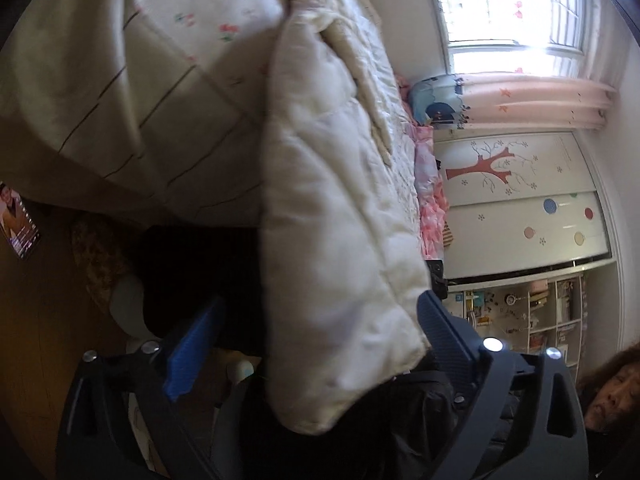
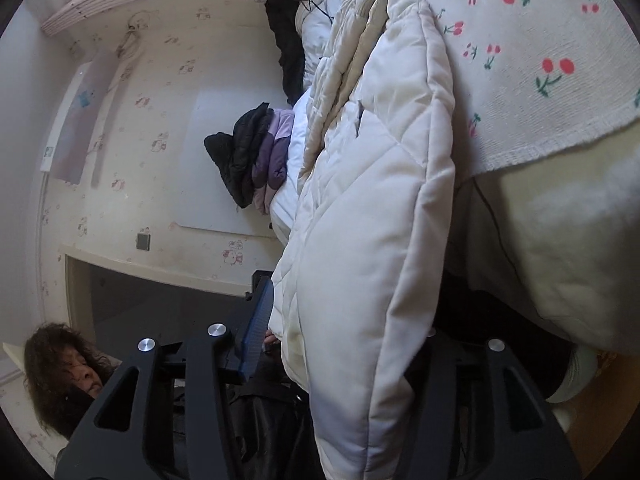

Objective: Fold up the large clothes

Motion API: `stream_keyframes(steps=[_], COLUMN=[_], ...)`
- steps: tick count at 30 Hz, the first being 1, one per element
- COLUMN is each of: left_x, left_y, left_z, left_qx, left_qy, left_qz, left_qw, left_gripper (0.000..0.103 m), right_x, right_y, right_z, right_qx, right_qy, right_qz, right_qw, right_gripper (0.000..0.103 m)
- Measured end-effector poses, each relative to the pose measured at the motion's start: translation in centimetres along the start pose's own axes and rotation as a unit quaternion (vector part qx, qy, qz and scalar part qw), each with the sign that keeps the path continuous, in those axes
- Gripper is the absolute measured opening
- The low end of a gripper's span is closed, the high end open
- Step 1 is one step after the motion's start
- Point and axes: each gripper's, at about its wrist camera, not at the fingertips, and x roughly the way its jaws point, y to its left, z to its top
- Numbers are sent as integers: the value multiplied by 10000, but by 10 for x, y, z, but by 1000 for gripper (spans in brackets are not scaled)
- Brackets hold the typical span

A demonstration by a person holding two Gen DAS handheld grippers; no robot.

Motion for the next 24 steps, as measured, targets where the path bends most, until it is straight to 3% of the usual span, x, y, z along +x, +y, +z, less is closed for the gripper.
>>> stream_keyframes(steps=[5,10,15,17,18,19,20,22,24], left_x=[17,37,38,33,32,33,34,34,30], left_y=[16,4,-12,-23,-28,-33,-38,-47,-56], left_z=[3,1,6,7,8,7,6,3,2], left_qx=[-187,73,80,159,196,234,248,306,358], left_qy=[199,498,398,243,221,238,254,220,91], left_qz=[-140,-465,-219,88,164,294,523,742,860], left_qw=[9995,9976,9989,9995,9994,9990,9980,9965,9956], left_gripper=[95,95,95,91,79,62,54,29,20], right_x=[12,19,20,22,24,26,27,30,30], right_y=[-3,-4,-4,-1,2,4,6,11,17], right_z=[-1,-3,-4,-6,-7,-8,-9,-11,-11], right_qx=[37,34,5,-55,-118,-173,-203,-288,-363], right_qy=[98,131,134,99,100,95,83,24,-47], right_qz=[-43,-84,-211,-276,-293,-345,-381,-332,-265], right_qw=[9999,9999,9997,9996,9995,9992,9990,9990,9990], right_gripper=[52,53,53,52,48,35,30,24,20])
